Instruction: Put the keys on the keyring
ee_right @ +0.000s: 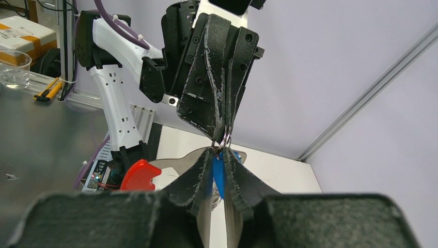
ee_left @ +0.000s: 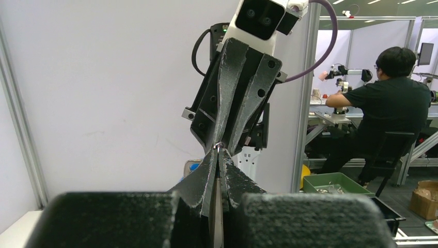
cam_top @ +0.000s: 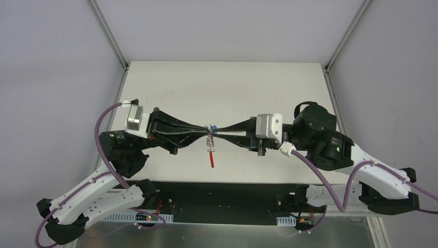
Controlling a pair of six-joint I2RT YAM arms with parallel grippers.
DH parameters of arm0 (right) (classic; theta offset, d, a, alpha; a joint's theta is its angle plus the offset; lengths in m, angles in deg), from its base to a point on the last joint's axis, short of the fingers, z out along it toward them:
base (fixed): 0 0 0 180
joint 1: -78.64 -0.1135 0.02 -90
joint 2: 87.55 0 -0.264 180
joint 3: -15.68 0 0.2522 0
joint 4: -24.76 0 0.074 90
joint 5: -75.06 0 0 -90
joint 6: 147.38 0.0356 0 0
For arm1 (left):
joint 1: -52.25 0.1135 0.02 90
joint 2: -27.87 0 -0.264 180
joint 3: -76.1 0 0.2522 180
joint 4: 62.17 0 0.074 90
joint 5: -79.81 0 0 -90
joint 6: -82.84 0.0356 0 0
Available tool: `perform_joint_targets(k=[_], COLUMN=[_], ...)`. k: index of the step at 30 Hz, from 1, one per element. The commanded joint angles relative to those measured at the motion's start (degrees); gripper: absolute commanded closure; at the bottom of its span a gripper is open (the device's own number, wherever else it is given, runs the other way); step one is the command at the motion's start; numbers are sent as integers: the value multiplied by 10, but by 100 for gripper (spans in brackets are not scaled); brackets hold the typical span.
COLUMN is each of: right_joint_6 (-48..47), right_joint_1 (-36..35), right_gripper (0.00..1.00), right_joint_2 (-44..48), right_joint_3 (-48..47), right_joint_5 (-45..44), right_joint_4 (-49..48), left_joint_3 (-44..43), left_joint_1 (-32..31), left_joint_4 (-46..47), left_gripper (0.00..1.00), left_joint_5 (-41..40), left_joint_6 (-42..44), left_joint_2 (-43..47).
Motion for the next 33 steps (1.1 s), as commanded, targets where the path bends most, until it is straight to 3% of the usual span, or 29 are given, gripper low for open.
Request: perform_joint_targets(k=[1, 8, 12, 18, 33], right_joint_6=[-7, -9, -11, -9, -6], right_joint_1=[-5, -6, -6, -5, -7], right_gripper=[86, 91, 99, 89, 85], right_joint_2=[20, 24, 21, 18, 10], right_joint_3=[-12, -9, -11, -13, -11], right_joint_5=[-3, -6, -7, -11, -10], right_joint_4=[-26, -23, -18, -15, -21], left_joint_3=[-16, -19, -21, -21, -21], left_joint_1=[-5, -5, -5, -5, -5], left_joint_4=[28, 28, 28, 29, 27], left_gripper=[100, 100, 100, 100, 100], left_joint_5=[2, 2, 4, 4, 5], left_joint_6=[-4, -7, -7, -9, -8], left_joint_2=[4, 1, 0, 0, 1])
